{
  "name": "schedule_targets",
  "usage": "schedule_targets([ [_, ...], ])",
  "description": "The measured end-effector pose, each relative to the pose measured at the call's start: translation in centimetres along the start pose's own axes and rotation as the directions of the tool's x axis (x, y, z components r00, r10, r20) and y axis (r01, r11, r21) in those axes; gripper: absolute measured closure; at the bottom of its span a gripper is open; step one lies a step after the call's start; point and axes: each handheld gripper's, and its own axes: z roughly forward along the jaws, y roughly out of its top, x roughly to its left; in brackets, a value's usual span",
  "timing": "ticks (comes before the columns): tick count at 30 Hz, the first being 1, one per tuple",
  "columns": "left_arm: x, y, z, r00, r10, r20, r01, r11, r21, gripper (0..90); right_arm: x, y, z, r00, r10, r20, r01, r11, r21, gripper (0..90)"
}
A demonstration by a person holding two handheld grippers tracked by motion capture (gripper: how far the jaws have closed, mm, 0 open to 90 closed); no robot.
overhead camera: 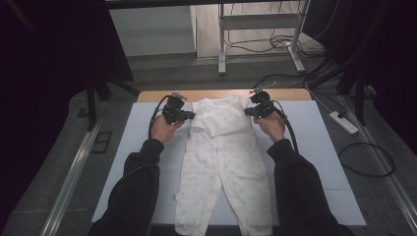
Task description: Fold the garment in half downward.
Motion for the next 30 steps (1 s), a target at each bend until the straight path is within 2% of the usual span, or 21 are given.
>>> schedule_targets([
  [3, -0.6, -0.1, -0.5, 0.9999, -0.007, -0.014, 0.007, 0.9999, -0.014, 84.8, 0.4, -0.1, -0.9, 0.9999, -0.011, -0.01, 0.011, 1.0, -0.014, 86.0],
  [7, -1.3, -0.5, -1.3, 0.9998, -0.02, -0.007, 0.019, 0.9992, -0.035, 84.8, 0.8, -0.4, -2.1, 0.9994, -0.023, -0.028, 0.022, 0.999, -0.031, 86.0],
  [11, -2.1, -1.0, -2.2, 0.9999, 0.003, -0.01, -0.003, 0.9991, -0.042, 84.9, 1.4, -0.8, -3.1, 0.9986, -0.041, -0.034, 0.039, 0.999, -0.036, 86.0],
  [24, -4.7, -3.0, -4.4, 0.9992, 0.039, -0.01, -0.04, 0.9973, -0.061, 85.0, 3.2, -2.6, -5.5, 0.994, -0.091, -0.061, 0.088, 0.995, -0.044, 86.0],
  [30, -5.7, -4.0, -5.4, 0.9995, 0.032, 0.003, -0.031, 0.9969, -0.072, 84.9, 4.0, -3.3, -6.6, 0.9925, -0.099, -0.072, 0.095, 0.994, -0.055, 86.0],
])
